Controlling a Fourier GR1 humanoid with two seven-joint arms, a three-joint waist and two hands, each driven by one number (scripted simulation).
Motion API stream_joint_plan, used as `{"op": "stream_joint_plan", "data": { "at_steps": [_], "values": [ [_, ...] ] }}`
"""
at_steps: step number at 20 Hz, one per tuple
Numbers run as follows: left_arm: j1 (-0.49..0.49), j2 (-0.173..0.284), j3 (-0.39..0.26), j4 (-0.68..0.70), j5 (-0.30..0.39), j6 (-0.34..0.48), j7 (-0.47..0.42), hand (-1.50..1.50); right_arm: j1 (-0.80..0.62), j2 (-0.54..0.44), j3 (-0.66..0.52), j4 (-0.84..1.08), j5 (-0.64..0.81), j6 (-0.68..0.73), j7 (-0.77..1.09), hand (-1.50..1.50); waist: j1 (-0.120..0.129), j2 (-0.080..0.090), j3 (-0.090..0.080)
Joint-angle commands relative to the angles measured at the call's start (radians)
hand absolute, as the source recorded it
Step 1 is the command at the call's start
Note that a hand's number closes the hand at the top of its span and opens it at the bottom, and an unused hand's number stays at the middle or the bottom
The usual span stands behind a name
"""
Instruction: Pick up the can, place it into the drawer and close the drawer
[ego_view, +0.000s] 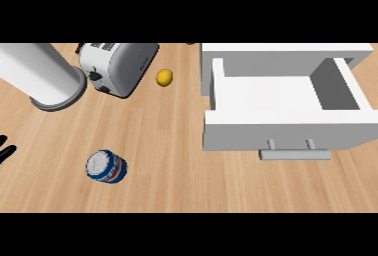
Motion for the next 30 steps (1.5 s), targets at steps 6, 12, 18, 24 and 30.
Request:
{"op": "stream_joint_plan", "data": {
  "at_steps": [6, 12, 18, 24, 30],
  "values": [
    [-0.088, -0.074, -0.071, 0.035, -0.042, 0.062, 0.095, -1.50, 0.034, 0.042, -0.055, -0.020, -0.026, 0.069, -0.011, -1.50, 0.001, 0.000, 0.000],
    [-0.106, -0.168, -0.142, 0.153, -0.208, 0.003, 0.008, -1.50, 0.039, -0.019, -0.173, 0.011, -0.145, 0.146, 0.024, -1.50, 0.000, 0.000, 0.000],
    [-0.168, -0.257, -0.222, 0.223, -0.406, 0.037, -0.066, -1.50, -0.011, -0.023, -0.208, 0.100, -0.131, 0.185, -0.018, -1.50, 0.001, 0.001, 0.000],
    [-0.144, -0.265, -0.181, 0.372, -0.478, -0.063, -0.205, -1.50, 0.021, 0.010, -0.232, 0.026, -0.141, 0.211, 0.045, -1.50, 0.002, 0.001, 0.000],
    [-0.151, -0.299, -0.178, 0.500, -0.608, -0.052, -0.335, -1.50, 0.042, 0.088, -0.203, -0.091, -0.121, 0.183, 0.113, -1.50, 0.001, 0.001, -0.001]
  ]
}}
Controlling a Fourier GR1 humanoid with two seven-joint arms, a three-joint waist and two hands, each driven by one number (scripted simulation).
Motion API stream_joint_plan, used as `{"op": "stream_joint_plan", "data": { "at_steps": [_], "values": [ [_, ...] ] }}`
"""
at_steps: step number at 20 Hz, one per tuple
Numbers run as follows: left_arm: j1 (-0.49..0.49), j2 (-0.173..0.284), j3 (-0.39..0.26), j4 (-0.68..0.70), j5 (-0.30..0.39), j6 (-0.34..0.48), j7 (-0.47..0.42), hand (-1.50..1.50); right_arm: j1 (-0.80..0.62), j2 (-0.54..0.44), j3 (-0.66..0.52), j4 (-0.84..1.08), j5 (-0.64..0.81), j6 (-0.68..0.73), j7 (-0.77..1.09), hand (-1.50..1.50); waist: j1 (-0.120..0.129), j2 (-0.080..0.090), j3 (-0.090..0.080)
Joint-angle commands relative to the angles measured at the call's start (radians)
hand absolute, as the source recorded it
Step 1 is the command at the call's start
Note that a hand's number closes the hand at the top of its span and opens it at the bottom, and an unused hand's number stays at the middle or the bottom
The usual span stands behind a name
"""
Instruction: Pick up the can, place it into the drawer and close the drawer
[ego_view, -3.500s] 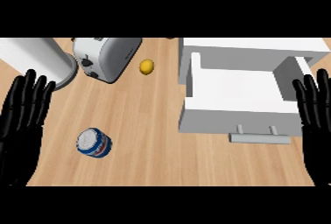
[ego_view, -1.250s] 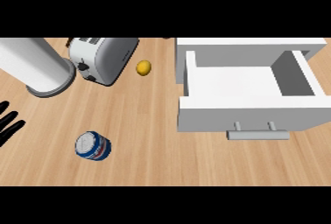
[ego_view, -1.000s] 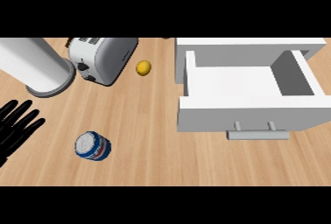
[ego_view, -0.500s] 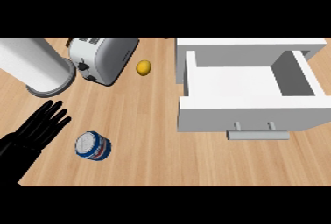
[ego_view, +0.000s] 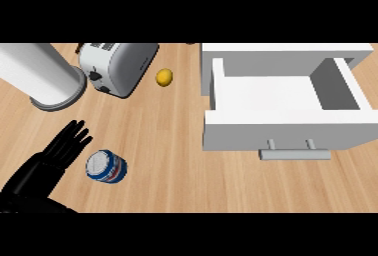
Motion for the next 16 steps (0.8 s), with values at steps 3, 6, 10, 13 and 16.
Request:
{"op": "stream_joint_plan", "data": {
  "at_steps": [3, 6, 10, 13, 16],
  "values": [
    [-0.070, 0.003, 0.046, 0.247, -0.116, -0.031, -0.206, -1.50, -0.043, 0.002, -0.012, 0.007, -0.001, -0.006, 0.040, -1.50, -0.001, 0.001, 0.000],
    [-0.085, 0.035, 0.075, 0.284, -0.120, -0.028, -0.207, -1.50, 0.009, -0.026, -0.097, 0.032, -0.073, 0.074, 0.013, -1.50, -0.004, 0.000, 0.000],
    [-0.049, 0.015, 0.053, 0.286, -0.167, -0.017, -0.243, -1.50, -0.040, -0.010, -0.098, 0.027, -0.041, 0.068, 0.032, -1.50, 0.002, 0.000, 0.000],
    [-0.078, 0.051, 0.084, 0.497, -0.235, -0.064, -0.429, -1.50, 0.038, 0.015, -0.120, 0.000, -0.068, 0.132, 0.006, -1.50, -0.007, 0.000, -0.001],
    [-0.128, 0.041, 0.059, 0.560, -0.264, -0.046, -0.434, -1.50, -0.021, 0.075, -0.061, -0.016, 0.002, 0.100, 0.022, -1.50, -0.002, 0.000, 0.000]
  ]
}}
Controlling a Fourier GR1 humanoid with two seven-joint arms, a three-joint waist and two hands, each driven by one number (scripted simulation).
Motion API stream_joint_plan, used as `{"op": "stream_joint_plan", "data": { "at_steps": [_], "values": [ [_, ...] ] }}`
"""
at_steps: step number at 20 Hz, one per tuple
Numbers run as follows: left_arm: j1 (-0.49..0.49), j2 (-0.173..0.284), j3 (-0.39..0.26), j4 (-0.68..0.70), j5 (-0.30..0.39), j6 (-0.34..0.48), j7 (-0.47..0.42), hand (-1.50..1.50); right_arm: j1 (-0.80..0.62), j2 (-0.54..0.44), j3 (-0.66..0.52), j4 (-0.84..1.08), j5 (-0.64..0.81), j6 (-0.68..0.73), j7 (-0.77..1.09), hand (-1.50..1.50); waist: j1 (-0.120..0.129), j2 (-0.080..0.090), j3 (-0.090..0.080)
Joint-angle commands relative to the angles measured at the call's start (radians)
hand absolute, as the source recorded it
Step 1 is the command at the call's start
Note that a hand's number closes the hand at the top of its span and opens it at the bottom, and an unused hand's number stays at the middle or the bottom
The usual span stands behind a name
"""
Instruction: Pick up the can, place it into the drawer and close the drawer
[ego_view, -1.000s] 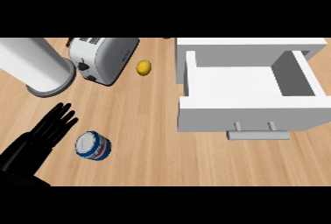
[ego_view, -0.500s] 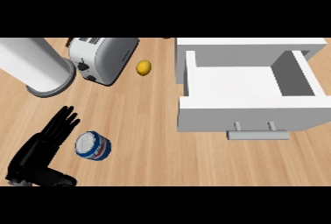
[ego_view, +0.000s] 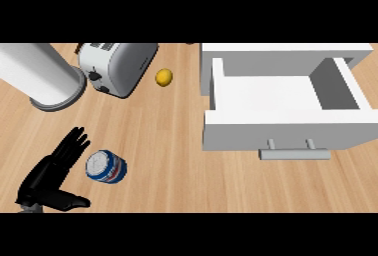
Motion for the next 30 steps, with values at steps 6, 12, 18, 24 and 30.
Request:
{"op": "stream_joint_plan", "data": {
  "at_steps": [6, 12, 18, 24, 30],
  "values": [
    [-0.096, 0.034, 0.001, 0.346, -0.109, -0.021, -0.234, -1.50, -0.029, 0.001, -0.046, 0.014, -0.013, 0.030, 0.021, -1.50, 0.000, 0.000, 0.000],
    [-0.165, 0.020, -0.011, 0.462, -0.118, -0.021, -0.272, -1.50, -0.027, 0.025, -0.039, -0.115, -0.071, -0.017, 0.141, -1.50, -0.001, 0.000, 0.000],
    [-0.211, 0.008, -0.013, 0.570, -0.124, -0.028, -0.327, -1.50, 0.006, 0.061, -0.016, 0.011, 0.020, 0.059, -0.023, -1.50, -0.002, 0.000, 0.000],
    [-0.250, -0.029, -0.003, 0.593, -0.075, -0.022, -0.280, 1.50, -0.017, 0.061, -0.092, 0.002, -0.043, 0.094, 0.030, -1.50, -0.001, 0.000, 0.000],
    [-0.239, -0.090, -0.055, 0.488, -0.039, -0.093, -0.177, 1.50, -0.027, 0.012, -0.089, -0.103, -0.120, 0.021, 0.179, -1.50, 0.006, -0.002, 0.001]
  ]
}}
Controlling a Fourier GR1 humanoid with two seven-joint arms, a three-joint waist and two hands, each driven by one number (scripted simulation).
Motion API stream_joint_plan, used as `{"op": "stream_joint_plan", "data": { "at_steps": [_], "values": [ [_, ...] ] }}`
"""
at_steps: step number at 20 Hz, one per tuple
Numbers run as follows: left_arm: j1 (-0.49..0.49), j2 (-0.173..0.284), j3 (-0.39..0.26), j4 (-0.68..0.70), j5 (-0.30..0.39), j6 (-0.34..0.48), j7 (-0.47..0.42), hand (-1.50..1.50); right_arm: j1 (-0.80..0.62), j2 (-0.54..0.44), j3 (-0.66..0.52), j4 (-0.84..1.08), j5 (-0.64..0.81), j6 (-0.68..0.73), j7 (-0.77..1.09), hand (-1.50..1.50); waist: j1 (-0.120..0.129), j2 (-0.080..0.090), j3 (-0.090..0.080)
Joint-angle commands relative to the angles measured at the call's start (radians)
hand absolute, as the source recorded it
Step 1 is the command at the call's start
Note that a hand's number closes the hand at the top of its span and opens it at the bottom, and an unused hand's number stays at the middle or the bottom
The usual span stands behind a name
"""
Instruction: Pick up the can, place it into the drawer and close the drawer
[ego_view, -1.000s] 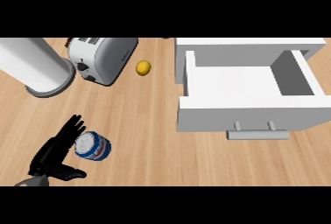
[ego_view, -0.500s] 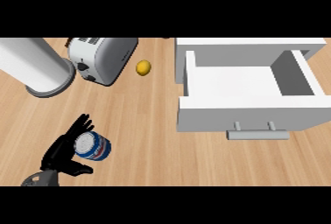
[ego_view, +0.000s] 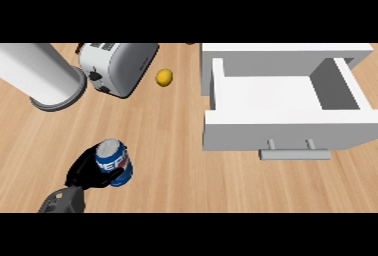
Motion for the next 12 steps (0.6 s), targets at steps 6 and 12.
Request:
{"op": "stream_joint_plan", "data": {
  "at_steps": [6, 12],
  "values": [
    [-0.014, -0.010, -0.032, -0.113, 0.070, -0.117, 0.063, 1.50, 0.057, 0.032, -0.017, -0.029, -0.030, 0.036, -0.008, -1.50, -0.003, 0.000, 0.000],
    [0.005, -0.121, 0.025, -0.266, 0.128, 0.116, 0.090, 1.50, 0.058, 0.010, -0.007, -0.023, -0.060, 0.009, -0.016, -1.50, 0.001, -0.001, 0.000]
  ]
}}
